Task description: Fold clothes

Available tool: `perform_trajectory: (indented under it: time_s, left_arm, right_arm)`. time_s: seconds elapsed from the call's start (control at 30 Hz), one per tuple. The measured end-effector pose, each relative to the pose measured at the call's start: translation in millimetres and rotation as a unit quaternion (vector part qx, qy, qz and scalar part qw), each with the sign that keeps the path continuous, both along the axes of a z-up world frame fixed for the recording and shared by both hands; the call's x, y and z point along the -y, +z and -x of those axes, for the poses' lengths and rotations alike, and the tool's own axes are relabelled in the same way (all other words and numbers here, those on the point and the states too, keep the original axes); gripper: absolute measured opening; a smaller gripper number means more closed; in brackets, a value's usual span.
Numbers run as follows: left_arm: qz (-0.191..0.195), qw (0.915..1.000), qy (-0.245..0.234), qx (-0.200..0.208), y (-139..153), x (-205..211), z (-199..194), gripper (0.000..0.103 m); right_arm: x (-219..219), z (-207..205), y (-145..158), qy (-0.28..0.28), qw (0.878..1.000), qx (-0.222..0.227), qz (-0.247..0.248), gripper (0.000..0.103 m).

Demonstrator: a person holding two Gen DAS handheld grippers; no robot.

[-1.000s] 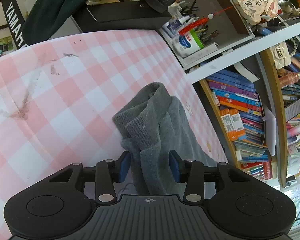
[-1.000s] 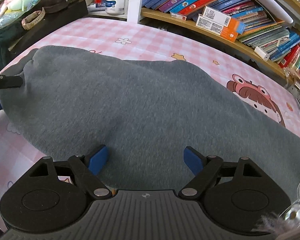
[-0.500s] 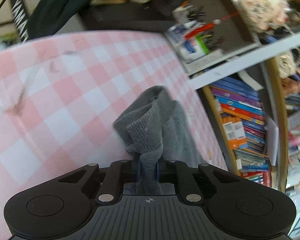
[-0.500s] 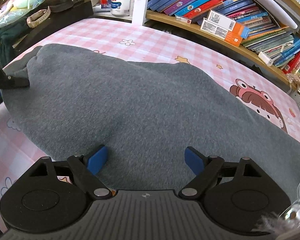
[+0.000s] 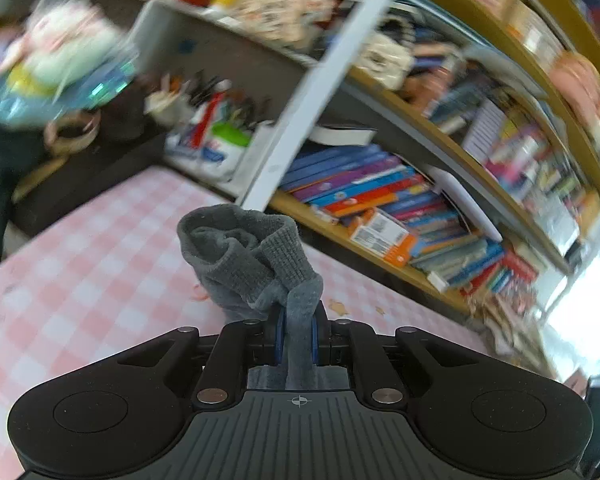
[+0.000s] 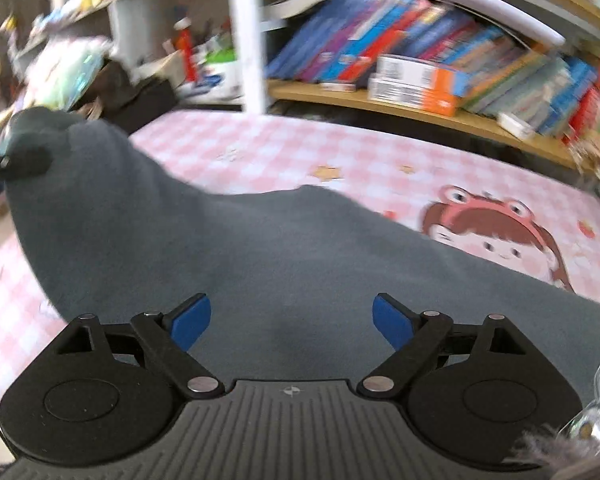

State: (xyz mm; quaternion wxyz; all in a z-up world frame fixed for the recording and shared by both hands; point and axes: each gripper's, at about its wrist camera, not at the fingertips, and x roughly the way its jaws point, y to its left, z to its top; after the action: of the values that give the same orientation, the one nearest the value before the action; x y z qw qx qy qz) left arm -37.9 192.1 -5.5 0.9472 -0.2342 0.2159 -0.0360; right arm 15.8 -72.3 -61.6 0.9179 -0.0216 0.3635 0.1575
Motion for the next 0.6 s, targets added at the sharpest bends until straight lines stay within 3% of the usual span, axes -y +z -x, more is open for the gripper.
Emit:
perform_trajectory:
  time_s: [0.3,0.43,0.53,0.6]
  left_arm:
    - [-0.109,0.9920,-0.063,0.011,17,76,-8,0.011]
    - [-0.123,0.9874,-0.100,-0.006,13,107,-13,0.011]
    - [-0.147,0.9776,-0.146,-0.040,4,135,-20,0.012]
    - [-0.147,0.9741,-0.163,-0.055,-1,142,-20,0.020]
  right_arm:
    - [78,5,-1,-0.064,0.996,-0.016,-0.065,0.088]
    - [101,7,-5,-0.076,0.994,-0.019,-0.081,0.088]
    - [114,8,-7,-0.080,0.992,-0.022,-0.092,0.088]
    - [122,8,-10,-0.083,0.991,-0.027,-0.101,0.088]
